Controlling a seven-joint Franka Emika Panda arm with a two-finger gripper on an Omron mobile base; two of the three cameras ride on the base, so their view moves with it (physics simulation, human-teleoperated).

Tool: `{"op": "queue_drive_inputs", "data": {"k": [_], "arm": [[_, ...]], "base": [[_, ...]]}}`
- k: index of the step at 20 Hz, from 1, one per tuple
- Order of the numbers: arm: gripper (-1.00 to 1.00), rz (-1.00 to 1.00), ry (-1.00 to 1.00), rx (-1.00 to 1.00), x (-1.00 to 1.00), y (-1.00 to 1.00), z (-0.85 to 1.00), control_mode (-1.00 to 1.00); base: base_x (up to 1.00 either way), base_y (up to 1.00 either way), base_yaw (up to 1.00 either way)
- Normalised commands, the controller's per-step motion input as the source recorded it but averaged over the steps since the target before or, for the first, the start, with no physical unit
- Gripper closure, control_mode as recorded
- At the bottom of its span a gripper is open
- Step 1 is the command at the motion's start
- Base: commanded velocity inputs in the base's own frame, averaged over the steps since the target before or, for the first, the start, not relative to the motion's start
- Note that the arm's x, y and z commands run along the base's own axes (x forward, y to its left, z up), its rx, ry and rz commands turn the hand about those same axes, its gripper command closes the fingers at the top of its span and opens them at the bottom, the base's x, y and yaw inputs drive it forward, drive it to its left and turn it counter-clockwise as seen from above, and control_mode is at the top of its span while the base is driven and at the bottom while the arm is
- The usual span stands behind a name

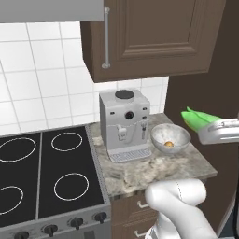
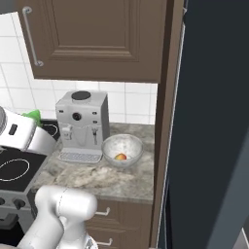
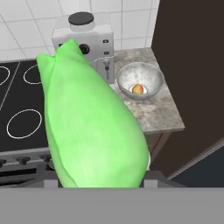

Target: Take the mango, corn, and mango from the freezer and place them in the bowl on the counter.

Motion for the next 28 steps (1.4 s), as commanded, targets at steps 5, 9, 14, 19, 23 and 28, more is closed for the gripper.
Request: {"op": "queue_drive_inputs", "data": {"k": [5,9,14,19,23,28], "arm": [[1.00,0.00,0.00,0.00,0.39,-0.23,-0.15,-1.00],[1.00,0.00,0.01,0.00,0.84,-0.34,-0.42,-1.00],[1.00,0.00,0.03,-0.04,0.73,-0.09,-0.71,-1.00],[1.00,0.00,0.06,-0.07,0.70,0.00,-0.77,-1.00],[1.00,0.00,0.11,-0.02,0.61,-0.11,-0.47,-1.00],[1.00,0.00,0.14,0.00,0.53,-0.50,-0.19,-1.00]], "base": [[0.22,-0.13,0.00],[0.00,0.00,0.00],[0.00,0.00,0.00],[0.00,0.00,0.00],[0.00,0.00,0.00],[0.00,0.00,0.00]]}}
